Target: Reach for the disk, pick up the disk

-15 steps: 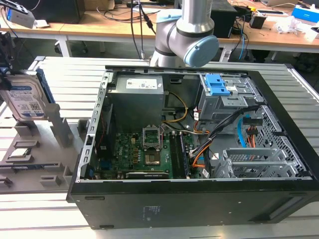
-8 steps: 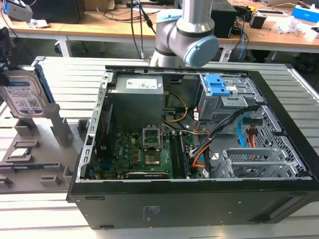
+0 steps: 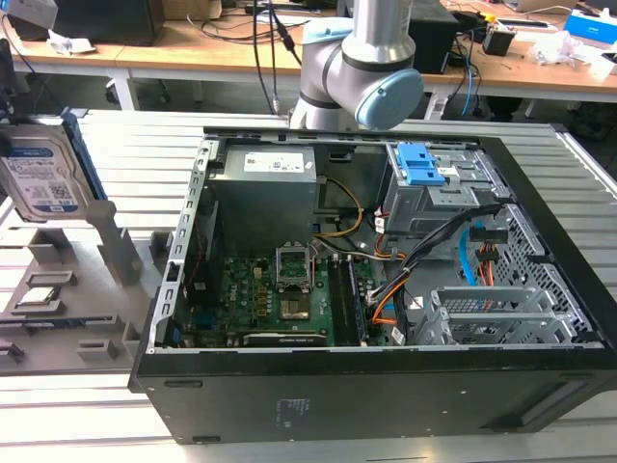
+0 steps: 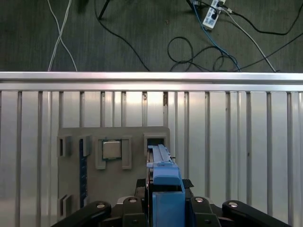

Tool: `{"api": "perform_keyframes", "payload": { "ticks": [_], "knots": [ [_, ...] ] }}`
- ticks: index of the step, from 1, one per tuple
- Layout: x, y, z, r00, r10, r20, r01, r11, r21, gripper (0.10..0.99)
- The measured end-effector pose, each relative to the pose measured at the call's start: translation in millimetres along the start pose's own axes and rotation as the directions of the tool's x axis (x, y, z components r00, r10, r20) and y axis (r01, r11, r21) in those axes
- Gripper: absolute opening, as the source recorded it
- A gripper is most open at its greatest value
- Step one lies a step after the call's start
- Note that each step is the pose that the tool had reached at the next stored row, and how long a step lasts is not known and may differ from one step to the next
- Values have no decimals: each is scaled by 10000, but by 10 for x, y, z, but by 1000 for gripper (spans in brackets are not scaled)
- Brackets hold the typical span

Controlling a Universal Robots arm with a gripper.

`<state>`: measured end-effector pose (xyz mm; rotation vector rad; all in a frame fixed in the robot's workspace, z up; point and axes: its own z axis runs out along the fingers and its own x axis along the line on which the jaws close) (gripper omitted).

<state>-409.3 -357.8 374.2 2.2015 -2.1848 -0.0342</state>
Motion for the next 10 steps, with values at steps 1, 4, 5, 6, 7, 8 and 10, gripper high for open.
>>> {"api": "perform_keyframes", "payload": {
  "ticks": [1, 4, 5, 6, 7, 8, 10],
  "knots": [
    [0, 1, -15, 10000, 0, 0, 0, 10000, -1, 369],
    [0, 2, -78, 10000, 0, 0, 0, 10000, 0, 369],
    [0, 2, -92, 10000, 0, 0, 0, 10000, 0, 369],
    [0, 3, -107, 10000, 0, 0, 0, 10000, -1, 369],
    [0, 3, -122, 10000, 0, 0, 0, 10000, -1, 369],
    [0, 4, -134, 10000, 0, 0, 0, 10000, 0, 369],
    [0, 5, -185, 10000, 0, 0, 0, 10000, -1, 369]
  ]
}}
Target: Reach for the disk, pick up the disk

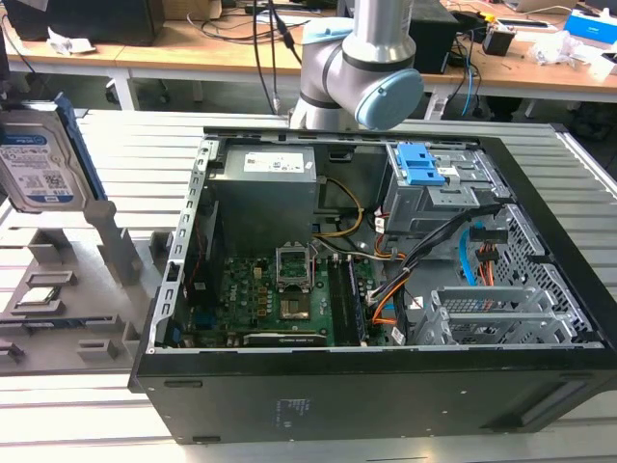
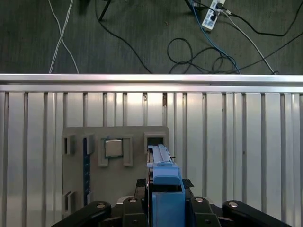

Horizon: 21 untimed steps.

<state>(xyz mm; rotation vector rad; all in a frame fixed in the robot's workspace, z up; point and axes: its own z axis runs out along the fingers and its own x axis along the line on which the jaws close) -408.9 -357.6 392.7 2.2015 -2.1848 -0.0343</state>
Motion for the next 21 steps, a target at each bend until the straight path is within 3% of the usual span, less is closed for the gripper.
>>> {"api": "perform_keyframes", "payload": {
  "ticks": [21],
  "knots": [
    [3, 8, -375, 10000, 0, 0, 0, 10000, 1, 369]
  ]
}}
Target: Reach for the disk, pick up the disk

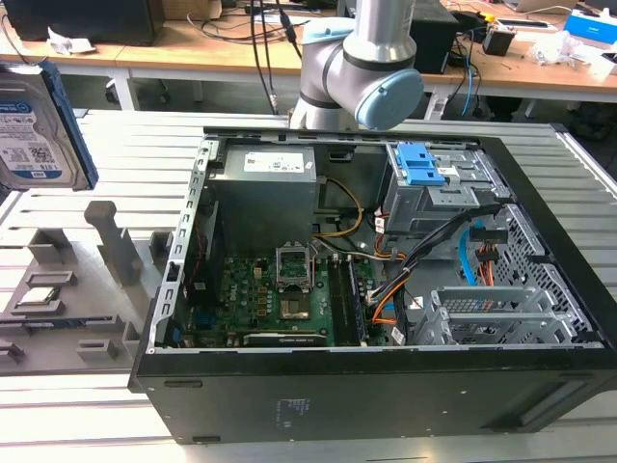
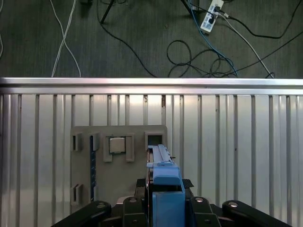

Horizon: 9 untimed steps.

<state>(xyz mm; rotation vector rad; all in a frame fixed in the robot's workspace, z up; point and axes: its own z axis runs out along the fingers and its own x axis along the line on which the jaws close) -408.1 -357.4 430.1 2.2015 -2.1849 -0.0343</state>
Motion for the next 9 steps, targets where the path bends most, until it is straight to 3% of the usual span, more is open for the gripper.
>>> {"api": "perform_keyframes", "payload": {
  "ticks": [9],
  "knots": [
    [2, 4, -199, 10000, 1, 0, -1, 10000, 0, 369]
  ]
}}
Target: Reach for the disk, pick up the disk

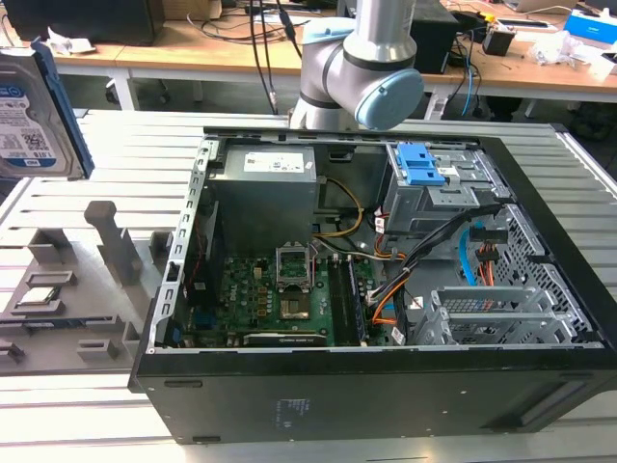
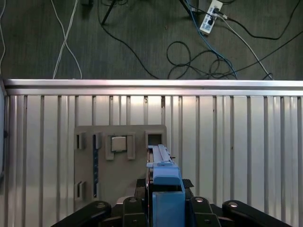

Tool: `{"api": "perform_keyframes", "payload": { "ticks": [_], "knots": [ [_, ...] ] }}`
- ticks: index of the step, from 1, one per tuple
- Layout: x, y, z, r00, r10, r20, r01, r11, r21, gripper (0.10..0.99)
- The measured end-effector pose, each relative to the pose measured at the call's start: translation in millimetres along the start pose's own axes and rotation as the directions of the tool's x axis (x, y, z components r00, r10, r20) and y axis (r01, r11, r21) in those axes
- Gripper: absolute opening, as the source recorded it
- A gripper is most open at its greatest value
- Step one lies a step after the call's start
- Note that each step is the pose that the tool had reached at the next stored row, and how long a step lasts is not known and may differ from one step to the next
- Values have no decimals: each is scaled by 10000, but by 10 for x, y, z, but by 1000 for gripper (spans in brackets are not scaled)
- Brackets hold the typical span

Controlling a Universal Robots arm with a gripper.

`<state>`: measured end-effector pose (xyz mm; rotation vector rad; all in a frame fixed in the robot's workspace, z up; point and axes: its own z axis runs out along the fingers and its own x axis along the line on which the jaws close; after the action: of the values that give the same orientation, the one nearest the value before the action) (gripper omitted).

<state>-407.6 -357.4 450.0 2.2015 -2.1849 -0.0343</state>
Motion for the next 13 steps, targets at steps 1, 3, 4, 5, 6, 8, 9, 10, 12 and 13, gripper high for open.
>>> {"api": "perform_keyframes", "payload": {
  "ticks": [1, 3, 4, 5, 6, 8, 9, 10, 12, 13],
  "knots": [
    [0, 0, -25, 10000, 0, 0, 0, 10000, 0, 369],
    [1, 1, -65, 10000, 0, 0, 0, 10000, 0, 369],
    [1, 1, -80, 10000, 0, 0, 0, 10000, 0, 369],
    [1, 2, -108, 10000, 0, 0, 0, 10000, 0, 369],
    [1, 2, -137, 10000, 0, 0, 0, 10000, 0, 369],
    [1, 3, -162, 10000, 0, 0, 0, 10000, -1, 369],
    [2, 3, -179, 10000, -1, 0, 1, 10000, 0, 369],
    [2, 3, -189, 10000, 0, 0, 0, 10000, 0, 369],
    [2, 3, -216, 10000, 0, 0, 0, 10000, 1, 369],
    [2, 3, -228, 10000, 0, 0, 0, 10000, 0, 369]
  ]
}}
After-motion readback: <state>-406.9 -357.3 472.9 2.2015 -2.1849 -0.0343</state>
